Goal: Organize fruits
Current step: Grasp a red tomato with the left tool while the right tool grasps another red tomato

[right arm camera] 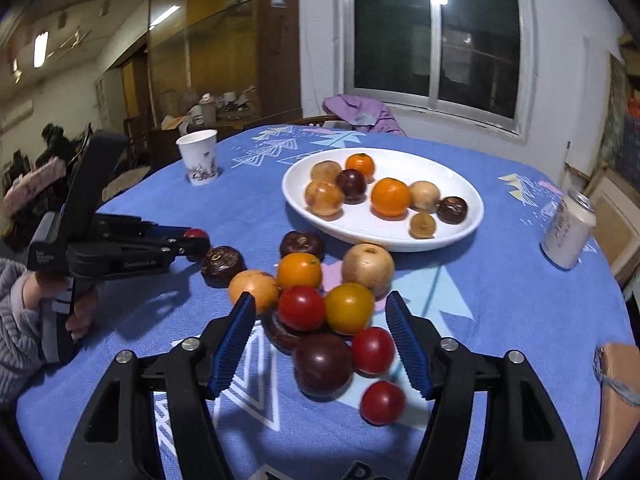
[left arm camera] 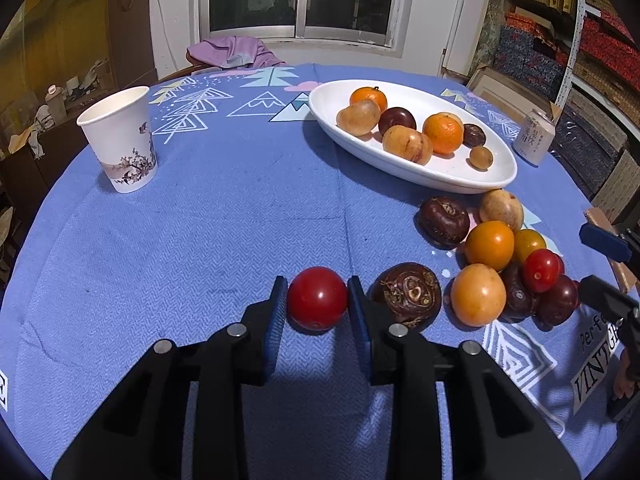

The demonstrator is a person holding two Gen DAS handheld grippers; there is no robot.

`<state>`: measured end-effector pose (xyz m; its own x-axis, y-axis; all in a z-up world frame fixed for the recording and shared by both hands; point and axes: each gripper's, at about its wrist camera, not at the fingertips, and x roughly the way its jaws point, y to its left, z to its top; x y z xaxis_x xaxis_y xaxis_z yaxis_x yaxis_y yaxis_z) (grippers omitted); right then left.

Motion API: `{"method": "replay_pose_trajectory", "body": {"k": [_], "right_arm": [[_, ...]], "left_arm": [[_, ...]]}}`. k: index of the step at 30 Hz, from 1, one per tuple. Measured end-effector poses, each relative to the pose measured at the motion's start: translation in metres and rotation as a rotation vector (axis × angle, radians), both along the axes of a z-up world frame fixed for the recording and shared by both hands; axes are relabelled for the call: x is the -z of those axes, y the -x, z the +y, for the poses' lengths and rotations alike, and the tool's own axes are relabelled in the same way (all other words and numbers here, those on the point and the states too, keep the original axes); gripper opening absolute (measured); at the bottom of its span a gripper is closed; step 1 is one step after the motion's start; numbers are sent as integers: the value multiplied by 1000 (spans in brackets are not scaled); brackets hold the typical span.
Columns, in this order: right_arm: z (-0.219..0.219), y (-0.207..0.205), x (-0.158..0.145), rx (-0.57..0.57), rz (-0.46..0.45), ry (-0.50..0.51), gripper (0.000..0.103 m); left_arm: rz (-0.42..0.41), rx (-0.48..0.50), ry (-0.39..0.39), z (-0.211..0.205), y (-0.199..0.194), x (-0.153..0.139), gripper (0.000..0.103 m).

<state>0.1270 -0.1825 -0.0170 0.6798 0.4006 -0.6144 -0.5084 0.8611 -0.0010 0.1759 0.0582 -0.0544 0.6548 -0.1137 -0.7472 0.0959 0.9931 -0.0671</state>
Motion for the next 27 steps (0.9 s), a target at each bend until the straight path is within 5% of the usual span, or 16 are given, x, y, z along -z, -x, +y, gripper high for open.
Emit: {"method": "replay_pose_trajectory", "body": {"k": [4, 18, 27], "right_arm": [[17, -8, 11, -30, 43, 44, 41], [23, -11, 17, 9, 29, 104, 32], [5, -11, 12, 11, 76, -1, 31]], "left_arm": [[13, -7, 4, 2, -2, 2, 30], [37, -12, 32, 6, -5, 6, 30], [-9, -20, 27, 6, 2, -2, 30]]}}
